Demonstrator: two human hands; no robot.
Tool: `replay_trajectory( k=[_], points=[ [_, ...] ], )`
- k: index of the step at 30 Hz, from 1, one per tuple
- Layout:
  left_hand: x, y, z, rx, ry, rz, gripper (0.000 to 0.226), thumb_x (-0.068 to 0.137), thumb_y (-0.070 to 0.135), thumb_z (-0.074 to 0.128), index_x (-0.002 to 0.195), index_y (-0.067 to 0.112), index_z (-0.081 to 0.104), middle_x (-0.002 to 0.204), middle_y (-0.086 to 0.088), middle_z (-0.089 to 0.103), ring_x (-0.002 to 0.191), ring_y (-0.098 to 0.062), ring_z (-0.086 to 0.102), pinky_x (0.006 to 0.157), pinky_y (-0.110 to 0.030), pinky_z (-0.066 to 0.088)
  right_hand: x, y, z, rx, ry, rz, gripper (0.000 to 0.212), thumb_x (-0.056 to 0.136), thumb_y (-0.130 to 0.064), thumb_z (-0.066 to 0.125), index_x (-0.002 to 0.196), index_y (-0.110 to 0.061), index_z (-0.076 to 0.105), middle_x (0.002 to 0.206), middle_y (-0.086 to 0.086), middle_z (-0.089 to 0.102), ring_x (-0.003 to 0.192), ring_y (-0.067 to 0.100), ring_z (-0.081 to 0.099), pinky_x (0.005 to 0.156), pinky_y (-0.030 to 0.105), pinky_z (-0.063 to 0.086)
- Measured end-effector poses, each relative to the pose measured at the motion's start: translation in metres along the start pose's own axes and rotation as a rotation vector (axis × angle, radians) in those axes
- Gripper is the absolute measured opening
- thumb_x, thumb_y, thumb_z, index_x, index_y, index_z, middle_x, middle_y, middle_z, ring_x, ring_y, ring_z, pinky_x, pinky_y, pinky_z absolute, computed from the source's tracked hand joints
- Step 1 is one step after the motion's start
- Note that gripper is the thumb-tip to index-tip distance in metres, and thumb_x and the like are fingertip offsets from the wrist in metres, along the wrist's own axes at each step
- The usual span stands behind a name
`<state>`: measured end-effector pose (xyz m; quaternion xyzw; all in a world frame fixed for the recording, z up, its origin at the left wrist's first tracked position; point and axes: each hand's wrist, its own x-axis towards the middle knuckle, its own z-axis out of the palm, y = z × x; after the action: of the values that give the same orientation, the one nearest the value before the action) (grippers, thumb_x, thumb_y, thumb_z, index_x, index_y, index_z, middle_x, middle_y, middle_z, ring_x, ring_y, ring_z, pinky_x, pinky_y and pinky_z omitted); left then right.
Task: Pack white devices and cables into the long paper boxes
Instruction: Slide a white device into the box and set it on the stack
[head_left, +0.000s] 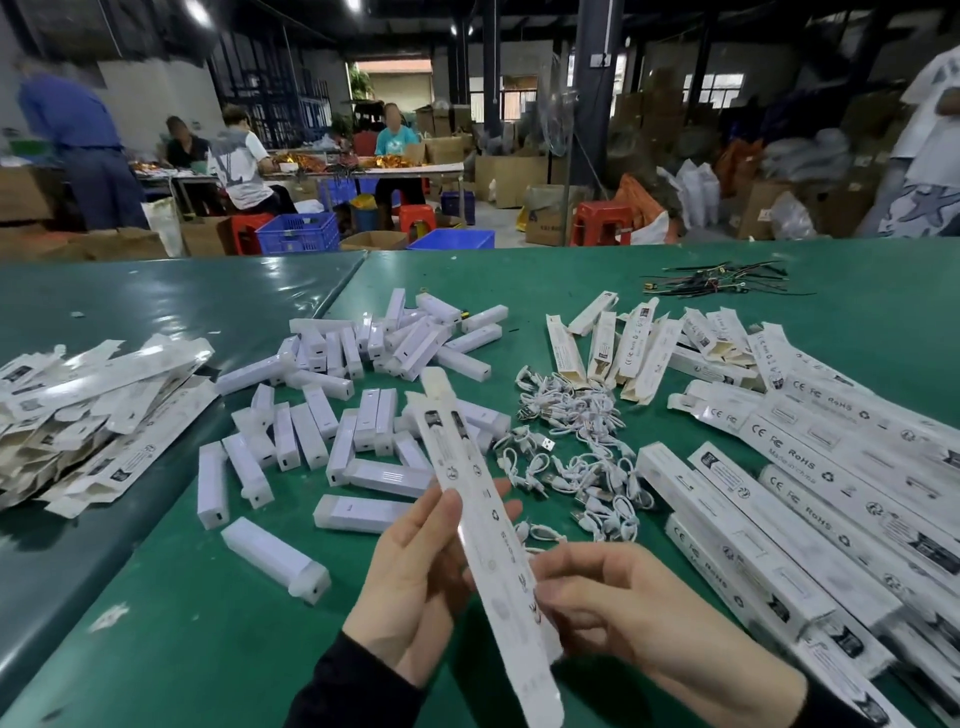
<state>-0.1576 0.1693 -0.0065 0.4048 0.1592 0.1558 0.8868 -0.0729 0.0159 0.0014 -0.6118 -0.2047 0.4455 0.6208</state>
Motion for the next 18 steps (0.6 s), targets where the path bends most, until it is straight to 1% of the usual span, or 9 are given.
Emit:
replay_trajectory(
  k=[1, 2, 3, 5, 7, 9, 12, 15, 18],
  points=[
    [0.000, -0.001, -0.001, 0.032, -0.023, -0.009, 0.106, 0.030, 0.043, 0.098, 0.120, -0.001, 0.062, 0.114, -0.024, 0.068, 0.094, -0.029, 0.071, 0.073, -0.040, 0.060, 0.000, 0.000, -0.001, -0.050, 0.049, -0.039, 0.007, 0.084, -0.005, 0.069, 0.088, -0.005, 0.075, 0.070, 0.006, 0.068, 0.058, 0.009, 0.059, 0.058, 0.020, 0.049],
    [0.000, -0.003, -0.002, 0.067, -0.047, -0.011, 0.106, 0.025, 0.044, 0.098, 0.115, -0.002, 0.065, 0.111, -0.026, 0.068, 0.089, -0.030, 0.072, 0.071, -0.041, 0.060, 0.000, -0.001, -0.001, -0.090, 0.105, -0.092, 0.007, 0.084, -0.007, 0.069, 0.085, -0.007, 0.076, 0.076, 0.009, 0.072, 0.063, 0.012, 0.064, 0.060, 0.021, 0.052],
    [0.000, -0.005, -0.002, 0.100, -0.076, -0.010, 0.100, 0.024, 0.042, 0.099, 0.109, -0.001, 0.069, 0.108, -0.027, 0.069, 0.084, -0.030, 0.072, 0.068, -0.042, 0.061, 0.000, -0.001, -0.003, -0.112, 0.161, -0.155, 0.007, 0.084, -0.009, 0.070, 0.085, -0.010, 0.077, 0.082, 0.010, 0.075, 0.069, 0.015, 0.068, 0.064, 0.022, 0.055],
    [0.000, -0.010, -0.001, 0.164, -0.149, -0.016, 0.081, 0.030, 0.032, 0.099, 0.102, 0.004, 0.073, 0.103, -0.027, 0.070, 0.077, -0.030, 0.072, 0.063, -0.039, 0.060, -0.001, -0.002, -0.003, -0.110, 0.255, -0.276, 0.011, 0.080, -0.022, 0.073, 0.087, -0.015, 0.076, 0.089, 0.006, 0.076, 0.080, 0.016, 0.072, 0.070, 0.024, 0.058],
    [0.000, -0.015, 0.001, 0.258, -0.196, -0.036, 0.069, 0.041, 0.022, 0.093, 0.105, 0.008, 0.071, 0.100, -0.025, 0.071, 0.075, -0.030, 0.072, 0.062, -0.036, 0.059, -0.002, -0.004, -0.005, -0.078, 0.320, -0.369, 0.030, 0.068, -0.038, 0.074, 0.092, -0.020, 0.074, 0.091, 0.006, 0.075, 0.085, 0.020, 0.072, 0.075, 0.029, 0.059],
    [0.000, -0.019, 0.002, 0.348, -0.216, -0.041, 0.066, 0.047, 0.021, 0.087, 0.109, 0.013, 0.068, 0.097, -0.022, 0.073, 0.072, -0.025, 0.071, 0.060, -0.033, 0.058, -0.003, -0.005, -0.006, -0.055, 0.338, -0.424, 0.042, 0.062, -0.043, 0.074, 0.099, -0.025, 0.071, 0.093, 0.006, 0.074, 0.088, 0.022, 0.071, 0.076, 0.030, 0.059],
    [-0.001, -0.025, 0.004, 0.413, -0.236, -0.019, 0.071, 0.046, 0.018, 0.087, 0.112, 0.012, 0.063, 0.092, -0.021, 0.073, 0.070, -0.020, 0.070, 0.058, -0.026, 0.055, -0.004, -0.004, -0.006, -0.132, 0.346, -0.445, 0.050, 0.060, -0.044, 0.076, 0.107, -0.031, 0.065, 0.092, 0.000, 0.075, 0.087, 0.018, 0.069, 0.078, 0.024, 0.056],
    [-0.002, -0.027, 0.006, 0.427, -0.253, 0.023, 0.079, 0.046, 0.013, 0.088, 0.118, 0.013, 0.056, 0.091, -0.027, 0.072, 0.073, -0.026, 0.071, 0.062, -0.030, 0.056, -0.004, -0.002, -0.006, -0.119, 0.333, -0.445, 0.057, 0.062, -0.034, 0.079, 0.114, -0.031, 0.057, 0.093, 0.002, 0.076, 0.087, 0.024, 0.070, 0.080, 0.025, 0.056],
    [-0.004, -0.026, 0.009, 0.398, -0.264, 0.065, 0.085, 0.051, 0.012, 0.087, 0.125, 0.030, 0.050, 0.092, -0.030, 0.070, 0.073, -0.031, 0.068, 0.065, -0.034, 0.056, -0.006, -0.003, -0.006, -0.074, 0.341, -0.478, 0.057, 0.067, -0.024, 0.081, 0.115, -0.039, 0.055, 0.088, 0.011, 0.074, 0.083, 0.035, 0.068, 0.077, 0.027, 0.057]
  ],
)
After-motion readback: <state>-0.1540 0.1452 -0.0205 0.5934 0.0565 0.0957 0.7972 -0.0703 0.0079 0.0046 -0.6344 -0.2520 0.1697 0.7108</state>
